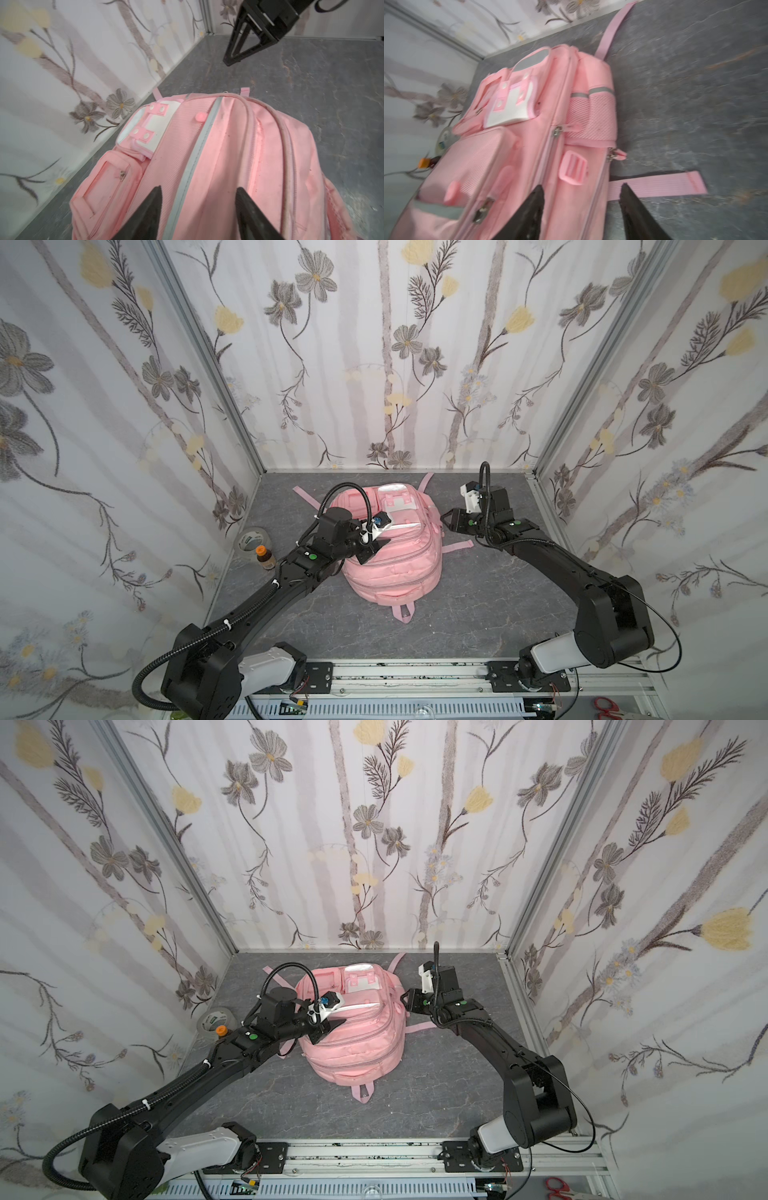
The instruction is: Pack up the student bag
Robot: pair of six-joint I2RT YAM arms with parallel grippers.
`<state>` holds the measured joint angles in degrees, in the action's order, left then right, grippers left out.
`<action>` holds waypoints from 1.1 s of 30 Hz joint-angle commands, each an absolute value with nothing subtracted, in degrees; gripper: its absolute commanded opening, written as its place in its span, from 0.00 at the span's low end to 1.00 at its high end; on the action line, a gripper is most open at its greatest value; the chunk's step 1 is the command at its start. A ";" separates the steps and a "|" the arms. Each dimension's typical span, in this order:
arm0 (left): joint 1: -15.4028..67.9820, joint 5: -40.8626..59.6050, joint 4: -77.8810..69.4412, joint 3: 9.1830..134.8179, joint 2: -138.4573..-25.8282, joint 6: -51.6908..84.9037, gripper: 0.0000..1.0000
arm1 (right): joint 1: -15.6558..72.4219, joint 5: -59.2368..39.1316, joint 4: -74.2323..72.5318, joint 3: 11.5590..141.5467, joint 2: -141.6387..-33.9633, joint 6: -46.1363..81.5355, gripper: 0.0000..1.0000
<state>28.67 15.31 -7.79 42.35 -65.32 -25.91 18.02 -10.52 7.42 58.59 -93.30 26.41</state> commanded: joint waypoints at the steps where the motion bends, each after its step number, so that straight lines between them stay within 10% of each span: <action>1: 26.31 -3.13 -31.98 36.09 -63.30 -14.18 1.00 | 15.75 6.22 -1.55 56.11 -92.84 22.15 0.78; 15: 4.86 -8.60 -34.00 24.54 -76.03 -12.97 1.00 | 8.86 12.22 -27.32 35.96 -85.23 2.74 0.80; 27: -3.03 -8.60 -34.00 23.37 -87.00 -12.97 1.00 | -4.26 -10.18 -72.85 12.51 -84.50 3.16 0.85; 33: -1.51 -8.60 -34.00 20.66 -89.60 -12.97 1.00 | -0.35 1.26 -73.78 11.76 -86.05 2.15 1.00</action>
<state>-1.80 -8.80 -36.23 21.17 -89.52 -12.14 -0.60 -1.65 -66.13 11.62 -86.19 1.72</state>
